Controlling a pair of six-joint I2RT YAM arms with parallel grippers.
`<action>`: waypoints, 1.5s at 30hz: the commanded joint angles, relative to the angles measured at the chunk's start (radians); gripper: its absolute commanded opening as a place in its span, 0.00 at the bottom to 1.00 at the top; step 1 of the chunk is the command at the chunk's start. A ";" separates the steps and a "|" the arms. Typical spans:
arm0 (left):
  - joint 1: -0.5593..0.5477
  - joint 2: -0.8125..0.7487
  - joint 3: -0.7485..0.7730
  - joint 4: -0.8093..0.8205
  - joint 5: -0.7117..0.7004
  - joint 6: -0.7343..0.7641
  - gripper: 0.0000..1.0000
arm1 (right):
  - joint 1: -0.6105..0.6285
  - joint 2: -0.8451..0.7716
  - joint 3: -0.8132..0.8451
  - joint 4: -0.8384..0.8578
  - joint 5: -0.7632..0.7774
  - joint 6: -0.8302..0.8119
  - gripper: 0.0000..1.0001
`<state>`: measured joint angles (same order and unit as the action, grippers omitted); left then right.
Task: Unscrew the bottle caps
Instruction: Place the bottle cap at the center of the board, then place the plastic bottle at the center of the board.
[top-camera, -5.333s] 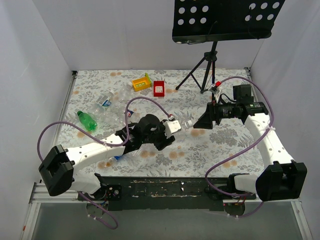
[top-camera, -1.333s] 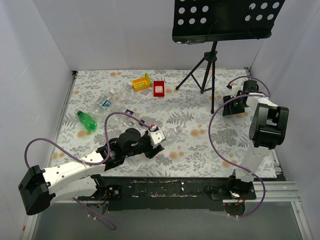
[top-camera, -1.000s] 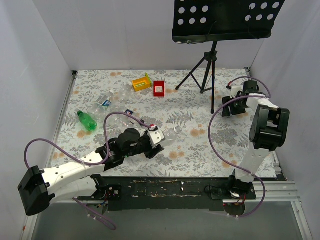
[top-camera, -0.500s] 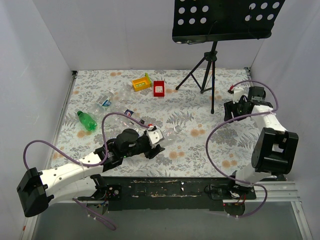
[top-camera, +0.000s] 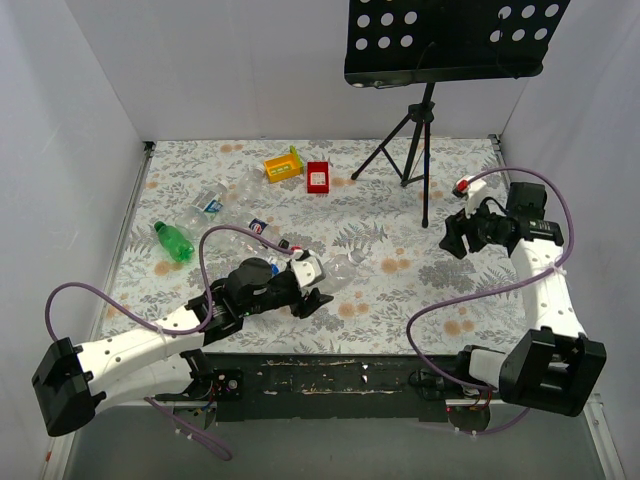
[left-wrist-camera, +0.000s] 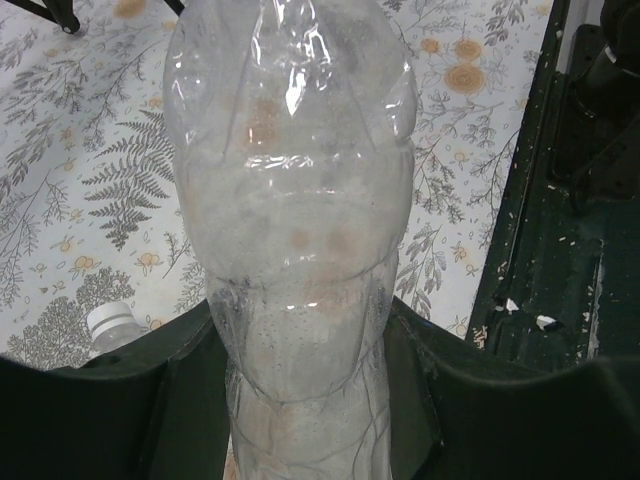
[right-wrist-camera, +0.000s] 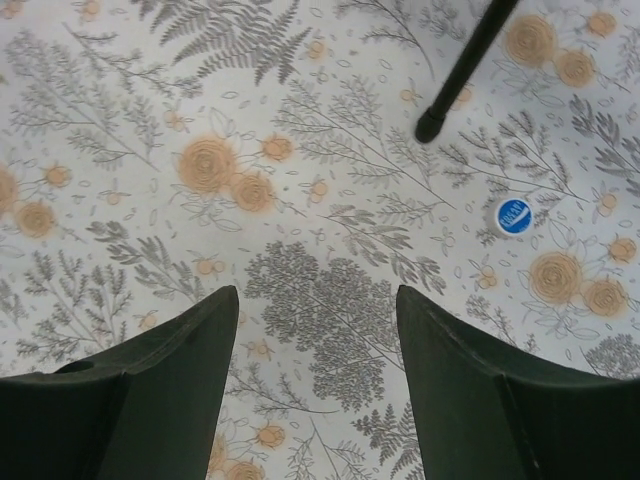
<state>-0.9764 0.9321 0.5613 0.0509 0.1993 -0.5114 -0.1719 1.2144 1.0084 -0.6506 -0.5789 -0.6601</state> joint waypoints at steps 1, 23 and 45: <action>0.002 -0.041 -0.020 0.064 0.026 -0.032 0.01 | 0.028 -0.081 -0.024 -0.081 -0.169 -0.078 0.72; 0.002 -0.016 -0.020 0.129 0.072 -0.095 0.02 | 0.334 -0.095 0.036 -0.286 -0.499 -0.340 0.79; 0.002 0.100 0.045 0.181 0.103 -0.113 0.02 | 0.468 -0.035 0.124 -0.449 -0.656 -0.569 0.91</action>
<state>-0.9764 1.0203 0.5602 0.1925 0.2813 -0.6216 0.2745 1.1728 1.0809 -1.0668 -1.1858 -1.2053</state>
